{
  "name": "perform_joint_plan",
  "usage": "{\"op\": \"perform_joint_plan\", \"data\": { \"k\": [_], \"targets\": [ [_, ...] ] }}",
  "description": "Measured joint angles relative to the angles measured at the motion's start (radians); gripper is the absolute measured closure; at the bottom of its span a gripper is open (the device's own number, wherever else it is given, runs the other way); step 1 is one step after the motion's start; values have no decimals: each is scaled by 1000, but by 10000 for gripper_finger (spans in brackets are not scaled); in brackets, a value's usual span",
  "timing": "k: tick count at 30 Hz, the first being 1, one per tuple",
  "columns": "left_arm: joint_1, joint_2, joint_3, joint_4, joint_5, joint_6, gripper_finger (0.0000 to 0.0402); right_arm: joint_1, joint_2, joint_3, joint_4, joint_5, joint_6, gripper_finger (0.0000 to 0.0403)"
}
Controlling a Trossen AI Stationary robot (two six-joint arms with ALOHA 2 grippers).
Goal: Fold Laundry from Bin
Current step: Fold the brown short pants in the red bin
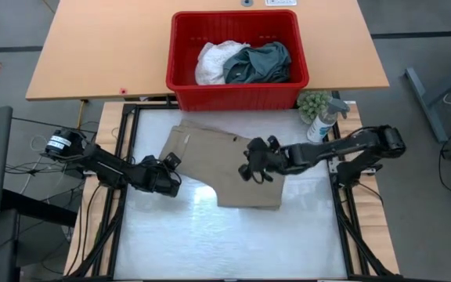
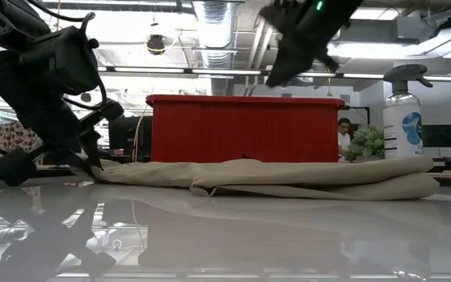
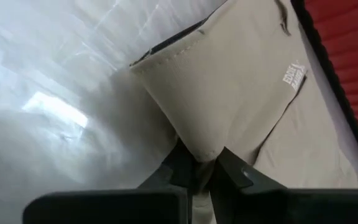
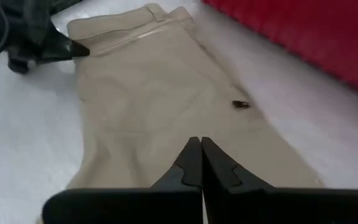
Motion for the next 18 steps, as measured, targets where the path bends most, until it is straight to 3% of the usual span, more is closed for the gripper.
{"op": "perform_joint_plan", "data": {
  "k": [5, 9, 18],
  "targets": [
    [0, 0, 0, 47, -17, 18, 390, -69, 25, -162, 324, -65, 0, 387],
    [1, 3, 10, 54, -31, 30, 390, -90, 125, -164, 449, -131, -2, 387],
    [10, 3, 47, 75, -70, 70, 390, -51, 358, -81, 494, -139, 19, 388]
  ]
}}
